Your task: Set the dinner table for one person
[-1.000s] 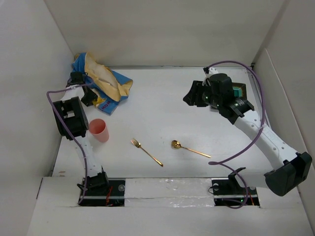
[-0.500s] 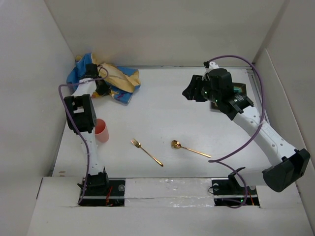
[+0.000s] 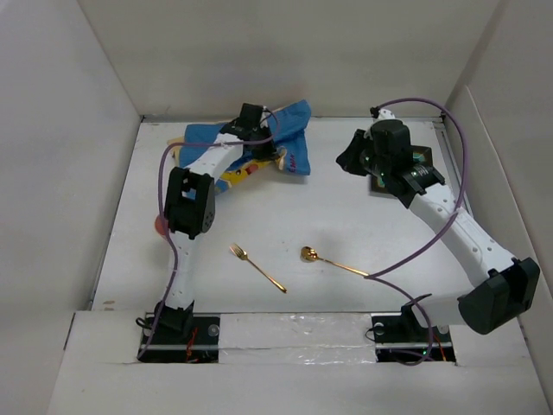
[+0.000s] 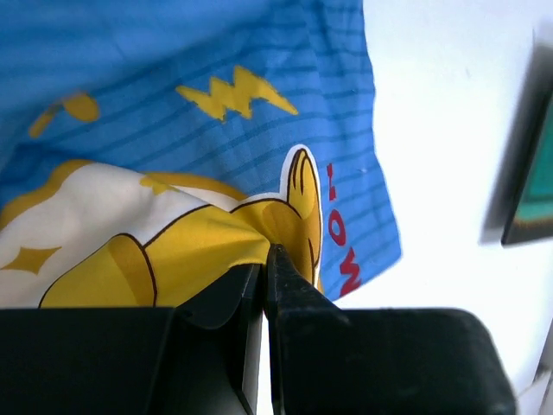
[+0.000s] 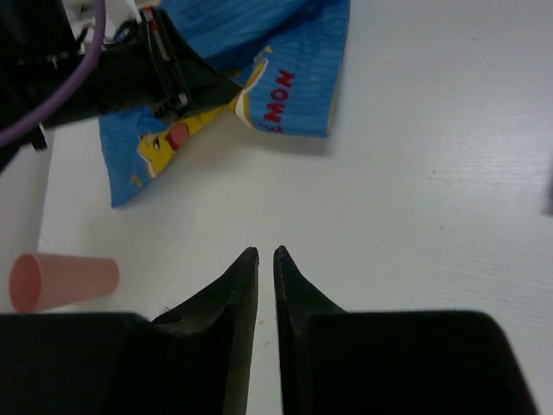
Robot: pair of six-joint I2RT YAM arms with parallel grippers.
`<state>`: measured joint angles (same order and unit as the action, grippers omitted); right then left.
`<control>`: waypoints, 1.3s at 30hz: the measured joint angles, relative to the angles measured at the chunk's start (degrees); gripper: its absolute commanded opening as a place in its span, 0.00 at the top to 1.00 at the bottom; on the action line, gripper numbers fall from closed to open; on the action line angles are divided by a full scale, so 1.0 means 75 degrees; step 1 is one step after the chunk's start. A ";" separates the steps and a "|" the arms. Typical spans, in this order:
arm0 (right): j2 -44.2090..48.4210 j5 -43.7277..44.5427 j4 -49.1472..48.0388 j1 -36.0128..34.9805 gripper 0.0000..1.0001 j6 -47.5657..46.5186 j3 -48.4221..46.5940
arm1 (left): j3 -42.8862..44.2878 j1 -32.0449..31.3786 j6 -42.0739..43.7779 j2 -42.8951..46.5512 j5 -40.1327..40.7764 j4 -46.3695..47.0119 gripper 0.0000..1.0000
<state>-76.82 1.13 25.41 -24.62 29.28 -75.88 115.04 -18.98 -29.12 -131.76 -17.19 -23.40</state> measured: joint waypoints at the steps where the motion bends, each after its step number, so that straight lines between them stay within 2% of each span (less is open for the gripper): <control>1: -0.0023 0.0055 -0.0044 0.0035 0.93 0.0061 0.0064 | -0.0128 -0.0184 -0.0041 0.0000 -0.0023 0.0076 1.00; 3: -0.0125 0.0166 -0.0131 0.0044 0.93 0.0140 0.0184 | -0.0504 -0.0533 -0.0146 0.0035 -0.0055 0.0256 1.00; 4: -0.0213 0.0236 -0.0189 0.0073 0.90 0.0189 0.0233 | -0.0717 -0.0691 -0.0213 0.0035 -0.0061 0.0332 1.00; 5: -0.0338 0.0318 -0.0227 0.0090 0.75 0.0256 0.0268 | -0.0935 -0.0833 -0.0280 0.0035 -0.0070 0.0376 0.95; 7: -0.0641 0.0530 -0.0309 0.0099 0.57 0.0414 0.0353 | -0.1349 -0.1090 -0.0417 0.0035 -0.0125 0.0420 0.77; 8: -0.0813 0.0609 -0.0309 0.0128 0.43 0.0487 0.0385 | -0.1527 -0.1204 -0.0484 0.0038 -0.0178 0.0458 0.74; 10: -0.1119 0.0772 -0.0358 0.0172 0.36 0.0606 0.0507 | -0.1626 -0.1478 -0.0612 0.0082 -0.0280 0.0545 0.64; 12: -0.1376 0.0892 -0.0361 0.0198 0.33 0.0769 0.0653 | -0.1597 -0.1711 -0.0606 0.0160 -0.0230 0.0504 0.61; 16: -0.1909 0.1000 -0.0370 0.0309 0.33 0.1110 0.0863 | -0.1652 -0.2133 -0.0670 0.0452 0.0160 0.0463 0.60; 20: -0.2448 0.0965 -0.0393 0.0513 0.33 0.1448 0.0997 | -0.2617 -0.2186 -0.0842 0.1760 0.1040 0.0603 0.57; 26: -0.3459 0.0868 -0.0667 0.0938 0.33 0.2005 0.0947 | -0.4765 -0.1422 -0.1314 0.4328 0.3010 0.1035 0.54; 30: -0.4243 0.0839 -0.0667 0.1099 0.37 0.2445 0.0586 | -0.5773 -0.0886 -0.1778 0.4814 0.3780 0.1166 0.52; 34: -0.4715 0.0836 -0.0813 0.1110 0.43 0.2824 0.0041 | -0.6682 -0.0597 -0.2151 0.4820 0.4039 0.1099 0.46; 37: -0.4814 0.0807 -0.0886 0.1110 0.57 0.3098 -0.0038 | -0.6875 -0.0539 -0.2378 0.4820 0.4182 0.0906 0.42; 39: -0.4913 0.0731 -0.0874 0.1131 0.78 0.3261 -0.0090 | -0.6881 -0.0539 -0.2495 0.4820 0.4281 0.0892 0.42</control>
<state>-113.67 6.61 18.85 -16.14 53.74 -76.55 63.44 -23.03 -47.83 -95.61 14.92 -16.71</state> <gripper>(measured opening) 0.357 0.575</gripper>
